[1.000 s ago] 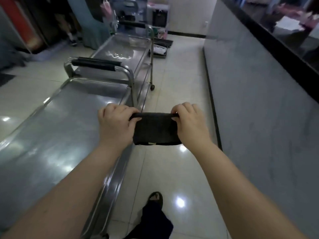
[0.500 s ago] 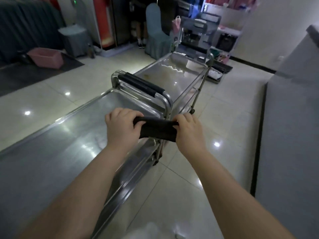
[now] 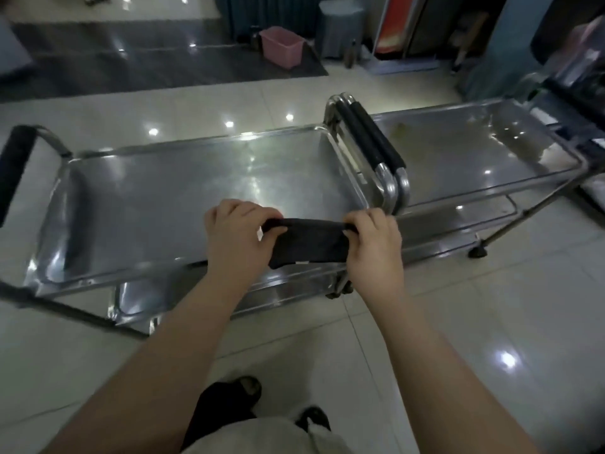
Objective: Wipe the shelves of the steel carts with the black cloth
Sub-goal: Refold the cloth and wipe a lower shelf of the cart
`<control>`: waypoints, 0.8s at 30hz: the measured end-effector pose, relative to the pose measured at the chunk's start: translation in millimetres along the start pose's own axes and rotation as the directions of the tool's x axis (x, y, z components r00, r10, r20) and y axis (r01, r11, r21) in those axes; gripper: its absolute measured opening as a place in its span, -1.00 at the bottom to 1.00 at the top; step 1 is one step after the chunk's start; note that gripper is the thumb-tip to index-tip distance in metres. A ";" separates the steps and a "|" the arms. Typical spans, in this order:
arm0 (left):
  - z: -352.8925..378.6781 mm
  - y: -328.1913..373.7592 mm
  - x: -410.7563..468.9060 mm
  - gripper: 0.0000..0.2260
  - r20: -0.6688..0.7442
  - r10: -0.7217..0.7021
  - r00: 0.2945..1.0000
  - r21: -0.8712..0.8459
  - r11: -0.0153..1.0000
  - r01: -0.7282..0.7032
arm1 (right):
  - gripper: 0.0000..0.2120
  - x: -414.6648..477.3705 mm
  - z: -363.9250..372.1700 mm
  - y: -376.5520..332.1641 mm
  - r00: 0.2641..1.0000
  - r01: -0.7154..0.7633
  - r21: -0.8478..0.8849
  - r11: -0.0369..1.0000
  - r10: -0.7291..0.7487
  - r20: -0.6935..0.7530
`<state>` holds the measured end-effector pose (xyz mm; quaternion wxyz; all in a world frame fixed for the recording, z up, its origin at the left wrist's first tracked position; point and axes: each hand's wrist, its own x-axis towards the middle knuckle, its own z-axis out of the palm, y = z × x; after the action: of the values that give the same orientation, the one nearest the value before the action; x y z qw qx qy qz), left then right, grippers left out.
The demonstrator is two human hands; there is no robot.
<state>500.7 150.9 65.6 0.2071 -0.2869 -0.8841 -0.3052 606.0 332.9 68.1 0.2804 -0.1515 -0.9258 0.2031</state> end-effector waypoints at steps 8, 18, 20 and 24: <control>14.6 -6.4 -93.3 -0.88 0.075 -0.119 0.990 0.264 0.960 0.096 | -0.86 -57.9 44.9 31.7 0.972 0.070 0.106 0.992 -0.092 0.217; 79.4 -103.0 -183.0 -0.90 0.132 -0.119 0.984 0.320 0.945 0.071 | -0.86 -123.6 169.0 52.7 0.928 0.139 0.137 0.981 -0.177 0.329; 103.6 -127.5 -198.9 -0.89 0.132 -0.141 0.981 0.324 0.942 0.091 | -0.85 -135.3 205.2 65.0 0.919 0.144 0.146 0.979 -0.187 0.347; 162.3 -175.0 -229.2 -0.85 0.124 -0.178 0.976 0.279 0.950 0.138 | -0.81 -157.6 278.1 98.1 0.914 0.141 0.170 0.975 -0.194 0.355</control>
<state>530.7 56.9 -250.2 0.1528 -0.2064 -0.9503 -0.1761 586.5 275.3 -260.7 0.1276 -0.0102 -0.9549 0.2679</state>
